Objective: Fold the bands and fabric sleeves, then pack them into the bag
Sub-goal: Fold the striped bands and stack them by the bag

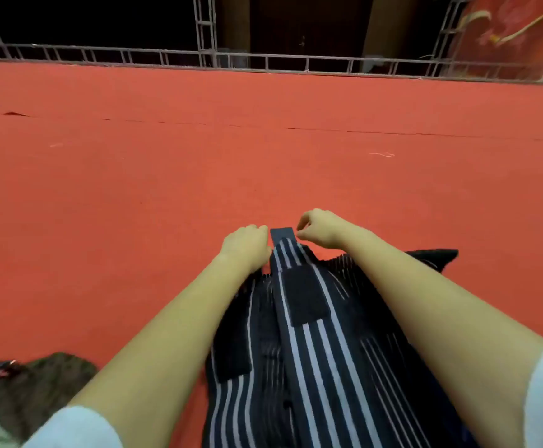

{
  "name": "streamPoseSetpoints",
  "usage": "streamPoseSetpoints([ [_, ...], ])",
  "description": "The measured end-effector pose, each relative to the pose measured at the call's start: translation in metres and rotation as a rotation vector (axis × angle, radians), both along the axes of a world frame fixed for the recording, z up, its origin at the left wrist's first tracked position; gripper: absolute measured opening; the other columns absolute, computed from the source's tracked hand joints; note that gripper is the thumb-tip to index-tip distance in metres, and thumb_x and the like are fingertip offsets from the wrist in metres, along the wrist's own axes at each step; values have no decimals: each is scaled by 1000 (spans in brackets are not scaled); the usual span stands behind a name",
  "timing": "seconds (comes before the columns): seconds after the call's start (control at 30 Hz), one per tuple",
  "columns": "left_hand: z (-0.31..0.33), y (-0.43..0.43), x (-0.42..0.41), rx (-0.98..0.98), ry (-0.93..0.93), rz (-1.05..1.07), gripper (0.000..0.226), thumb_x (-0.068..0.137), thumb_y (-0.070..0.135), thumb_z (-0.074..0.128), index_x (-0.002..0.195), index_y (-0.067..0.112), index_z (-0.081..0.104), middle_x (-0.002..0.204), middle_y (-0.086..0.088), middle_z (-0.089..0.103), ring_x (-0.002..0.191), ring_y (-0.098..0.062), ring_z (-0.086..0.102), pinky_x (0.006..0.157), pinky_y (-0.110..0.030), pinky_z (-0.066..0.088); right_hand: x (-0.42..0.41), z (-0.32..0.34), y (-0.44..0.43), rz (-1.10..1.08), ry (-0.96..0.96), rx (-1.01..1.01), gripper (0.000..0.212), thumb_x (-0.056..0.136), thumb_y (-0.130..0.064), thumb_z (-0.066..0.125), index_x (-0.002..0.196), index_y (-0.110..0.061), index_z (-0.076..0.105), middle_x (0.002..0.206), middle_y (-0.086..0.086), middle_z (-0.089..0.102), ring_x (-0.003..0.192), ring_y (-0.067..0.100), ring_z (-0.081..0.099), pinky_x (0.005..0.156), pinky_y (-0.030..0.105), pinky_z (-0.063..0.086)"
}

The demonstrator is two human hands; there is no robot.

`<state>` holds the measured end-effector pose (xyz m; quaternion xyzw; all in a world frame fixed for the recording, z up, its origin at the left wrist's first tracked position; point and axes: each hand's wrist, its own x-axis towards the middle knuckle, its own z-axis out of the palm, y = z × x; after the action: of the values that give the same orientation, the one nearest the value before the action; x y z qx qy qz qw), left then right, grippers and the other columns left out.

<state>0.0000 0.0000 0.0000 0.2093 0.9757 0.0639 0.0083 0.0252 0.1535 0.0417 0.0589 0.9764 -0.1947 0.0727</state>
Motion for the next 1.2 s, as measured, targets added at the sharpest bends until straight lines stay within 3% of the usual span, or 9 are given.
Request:
streamPoseSetpoints([
  [0.13, -30, 13, -28, 90, -46, 48, 30, 97, 22, 44, 115, -1, 48, 119, -20, 52, 111, -37, 48, 87, -42, 39, -32, -31, 1, -80, -49, -55, 21, 88, -6, 46, 97, 6, 60, 98, 21, 64, 93, 35, 60, 75, 37, 48],
  [0.23, -45, 24, -46, 157, -37, 76, 31, 98, 23, 46, 117, -2, 46, 122, -20, 46, 115, -35, 43, 93, -38, 36, -46, -47, 3, -134, -53, -111, 11, 89, -7, 49, 81, 0, 53, 87, 17, 54, 78, 28, 51, 65, 30, 40],
  [0.43, -64, 44, -69, 346, -68, 166, 37, 98, 30, 48, 124, 3, 48, 128, -16, 42, 117, -33, 40, 97, -41, 34, -51, -69, 18, -225, -40, -332, 43, 85, -17, 71, 113, 13, 59, 94, 17, 64, 77, 21, 48, 67, 31, 40],
  [0.63, -60, 44, -72, 607, -172, 236, 17, 90, 22, 64, 90, 9, 53, 89, -8, 57, 89, -26, 53, 73, -33, 40, -47, -66, 15, -239, -54, -371, 38, 91, -17, 63, 119, 8, 56, 117, 22, 62, 107, 31, 59, 95, 41, 47],
  [0.77, -55, 43, -61, 849, -106, 274, 19, 85, 14, 68, 74, 11, 53, 71, -3, 57, 71, -22, 53, 57, -29, 36, -41, -63, 15, -285, -6, -480, 36, 89, -9, 64, 118, 10, 57, 119, 25, 61, 94, 27, 58, 95, 42, 47],
  [0.9, -32, 38, -51, 1022, -63, 269, 22, 88, 13, 63, 72, 12, 47, 66, -2, 53, 60, -17, 51, 52, -19, 38, -33, -57, 18, -306, 23, -674, 25, 87, -3, 64, 109, 7, 63, 98, 19, 66, 79, 23, 59, 77, 35, 52],
  [1.0, -10, 26, -42, 1077, -17, 263, 18, 92, 11, 57, 79, 8, 45, 66, 0, 47, 57, -14, 44, 47, -13, 35, -23, -41, 13, -206, 47, -852, 18, 87, 1, 62, 104, 6, 65, 91, 11, 67, 74, 13, 62, 68, 16, 52],
  [1.1, 12, 12, -26, 1032, 21, 243, 15, 92, 14, 58, 85, 11, 45, 76, 1, 50, 70, -17, 46, 54, -18, 33, -5, -12, 1, -112, 112, -941, 16, 87, 1, 61, 102, 6, 66, 90, 10, 68, 82, 15, 63, 85, 28, 53],
  [1.2, 45, 1, 5, 988, 134, 252, 18, 88, 10, 61, 92, 11, 44, 94, -4, 49, 82, -17, 44, 62, -19, 26, 25, 24, -10, -94, 213, -957, 12, 86, 1, 63, 98, 4, 65, 88, 9, 67, 78, 13, 62, 78, 21, 53],
])
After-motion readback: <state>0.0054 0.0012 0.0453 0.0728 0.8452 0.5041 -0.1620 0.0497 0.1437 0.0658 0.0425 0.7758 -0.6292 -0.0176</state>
